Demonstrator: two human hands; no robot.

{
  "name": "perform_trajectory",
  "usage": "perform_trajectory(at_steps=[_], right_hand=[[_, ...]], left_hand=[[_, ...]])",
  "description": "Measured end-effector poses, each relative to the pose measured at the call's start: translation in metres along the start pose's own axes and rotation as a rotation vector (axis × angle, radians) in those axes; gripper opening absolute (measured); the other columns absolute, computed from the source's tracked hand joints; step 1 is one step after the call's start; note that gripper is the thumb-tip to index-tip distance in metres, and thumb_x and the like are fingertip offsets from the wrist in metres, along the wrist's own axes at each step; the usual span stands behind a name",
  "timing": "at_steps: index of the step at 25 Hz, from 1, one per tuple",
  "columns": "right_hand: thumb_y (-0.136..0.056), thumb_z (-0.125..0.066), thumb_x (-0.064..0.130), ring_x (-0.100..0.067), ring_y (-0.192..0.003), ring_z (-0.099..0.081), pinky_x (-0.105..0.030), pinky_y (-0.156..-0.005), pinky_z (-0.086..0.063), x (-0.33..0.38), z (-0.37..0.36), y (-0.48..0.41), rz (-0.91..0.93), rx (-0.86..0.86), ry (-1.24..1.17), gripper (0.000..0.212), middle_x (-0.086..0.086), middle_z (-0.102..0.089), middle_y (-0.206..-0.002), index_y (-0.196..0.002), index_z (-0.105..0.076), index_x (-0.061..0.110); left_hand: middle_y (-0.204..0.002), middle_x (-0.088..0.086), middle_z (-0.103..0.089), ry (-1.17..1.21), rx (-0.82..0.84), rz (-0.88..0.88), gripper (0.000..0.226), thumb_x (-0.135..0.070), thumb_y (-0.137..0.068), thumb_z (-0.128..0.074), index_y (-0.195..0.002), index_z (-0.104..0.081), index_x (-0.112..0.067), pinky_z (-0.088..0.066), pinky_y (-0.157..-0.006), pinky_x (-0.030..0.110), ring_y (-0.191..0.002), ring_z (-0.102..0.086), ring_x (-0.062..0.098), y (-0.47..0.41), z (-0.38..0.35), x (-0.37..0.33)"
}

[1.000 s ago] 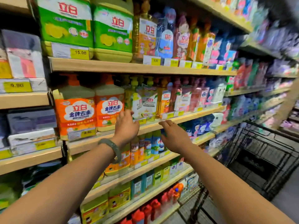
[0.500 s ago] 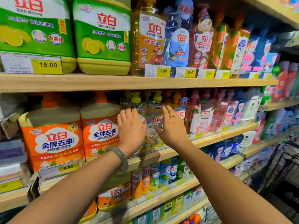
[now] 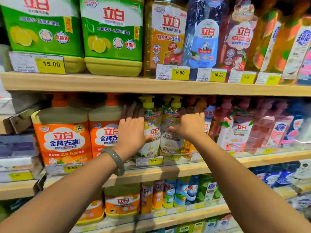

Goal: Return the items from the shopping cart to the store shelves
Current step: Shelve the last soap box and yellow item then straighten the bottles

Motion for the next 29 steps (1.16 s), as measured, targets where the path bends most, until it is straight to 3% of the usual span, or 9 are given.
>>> perform_trajectory(at_steps=[2,5,11,16,19,21,23,26,29], right_hand=[[-0.069,-0.053,0.079,-0.03,-0.098,-0.056,-0.042,-0.093,-0.031,-0.007,-0.003,-0.002,0.029,-0.002,-0.046,0.064,-0.001,-0.05,-0.065,-0.064,-0.053,0.015],[-0.065,-0.057,0.079,-0.03,-0.108,-0.055,-0.043,-0.097,-0.031,-0.014,-0.004,-0.005,0.089,-0.042,-0.163,0.074,-0.005,-0.068,-0.099,-0.102,-0.065,0.016],[-0.067,-0.058,0.077,-0.029,-0.121,-0.052,-0.046,-0.108,-0.022,-0.028,0.006,-0.007,0.199,-0.04,-0.212,0.088,-0.006,-0.069,-0.113,-0.139,-0.041,0.03],[-0.069,-0.067,0.067,-0.018,-0.143,-0.023,-0.038,-0.107,-0.026,-0.034,0.001,-0.015,0.278,0.049,-0.35,0.083,-0.005,-0.044,-0.142,-0.139,-0.038,0.036],[-0.077,-0.06,0.065,-0.022,-0.138,-0.034,-0.041,-0.101,-0.035,-0.029,0.001,-0.016,0.338,0.082,-0.214,0.078,-0.006,-0.048,-0.14,-0.141,-0.038,0.024],[-0.082,-0.055,0.062,-0.026,-0.131,-0.041,-0.043,-0.096,-0.03,-0.024,0.002,-0.004,0.334,-0.073,-0.134,0.069,-0.009,-0.061,-0.124,-0.131,-0.048,0.014],[-0.081,-0.061,0.055,-0.03,-0.125,-0.04,-0.041,-0.094,-0.025,-0.028,-0.006,0.016,0.269,-0.28,-0.201,0.066,-0.011,-0.062,-0.119,-0.127,-0.048,0.01],[-0.072,-0.077,0.036,-0.03,-0.133,-0.03,-0.045,-0.104,-0.033,-0.019,-0.032,0.055,0.407,-0.523,-0.184,0.084,-0.013,-0.041,-0.146,-0.142,-0.035,0.019],[-0.069,-0.079,0.037,-0.035,-0.146,-0.01,-0.059,-0.114,-0.016,0.005,-0.058,0.064,0.688,-0.448,0.046,0.108,-0.008,0.003,-0.162,-0.152,-0.01,0.033]], left_hand=[[-0.111,0.005,-0.065,-0.05,0.04,0.016,0.068,-0.067,-0.073,-0.061,-0.116,-0.051,-0.015,-0.037,-0.089,0.037,-0.11,-0.055,0.027,-0.002,-0.002,0.004],[-0.114,0.005,-0.066,-0.087,0.052,0.034,0.085,-0.072,-0.069,-0.06,-0.133,-0.042,-0.02,-0.038,-0.091,0.038,-0.113,-0.056,0.029,-0.006,-0.002,0.008],[-0.127,0.004,-0.062,-0.111,0.061,-0.007,0.1,-0.077,-0.064,-0.059,-0.144,-0.024,-0.029,-0.029,-0.108,0.047,-0.134,-0.042,0.026,-0.014,-0.009,0.026],[-0.123,0.005,-0.064,-0.139,0.118,0.011,0.096,-0.075,-0.067,-0.059,-0.144,-0.026,-0.028,-0.026,-0.111,0.05,-0.135,-0.039,0.028,-0.014,-0.01,0.028],[-0.111,0.008,-0.065,-0.119,0.086,0.079,0.076,-0.064,-0.073,-0.064,-0.127,-0.045,-0.013,-0.038,-0.095,0.042,-0.112,-0.054,0.031,-0.007,-0.004,0.019],[-0.112,0.012,-0.057,-0.07,-0.074,0.088,0.069,-0.053,-0.073,-0.071,-0.117,-0.045,-0.007,-0.036,-0.096,0.04,-0.109,-0.046,0.032,0.008,-0.003,0.009],[-0.133,0.018,-0.04,0.001,-0.198,0.074,0.083,-0.042,-0.074,-0.075,-0.135,-0.033,-0.004,-0.025,-0.113,0.044,-0.126,-0.032,0.036,0.028,-0.012,0.005],[-0.157,0.014,-0.004,-0.086,-0.27,-0.128,0.109,-0.031,-0.074,-0.076,-0.151,-0.001,-0.014,-0.003,-0.12,0.046,-0.145,-0.003,0.033,0.047,-0.033,-0.004],[-0.159,0.012,-0.006,-0.264,-0.227,-0.319,0.106,-0.035,-0.071,-0.078,-0.151,-0.01,-0.025,-0.008,-0.117,0.052,-0.146,-0.008,0.035,0.048,-0.05,-0.016]])
Point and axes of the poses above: each hand's wrist, its own y-axis away from the middle knuckle, its own z-axis out of the back of the hand, x = y × z, the point moved 6 cm from there along -y, towards the middle knuckle
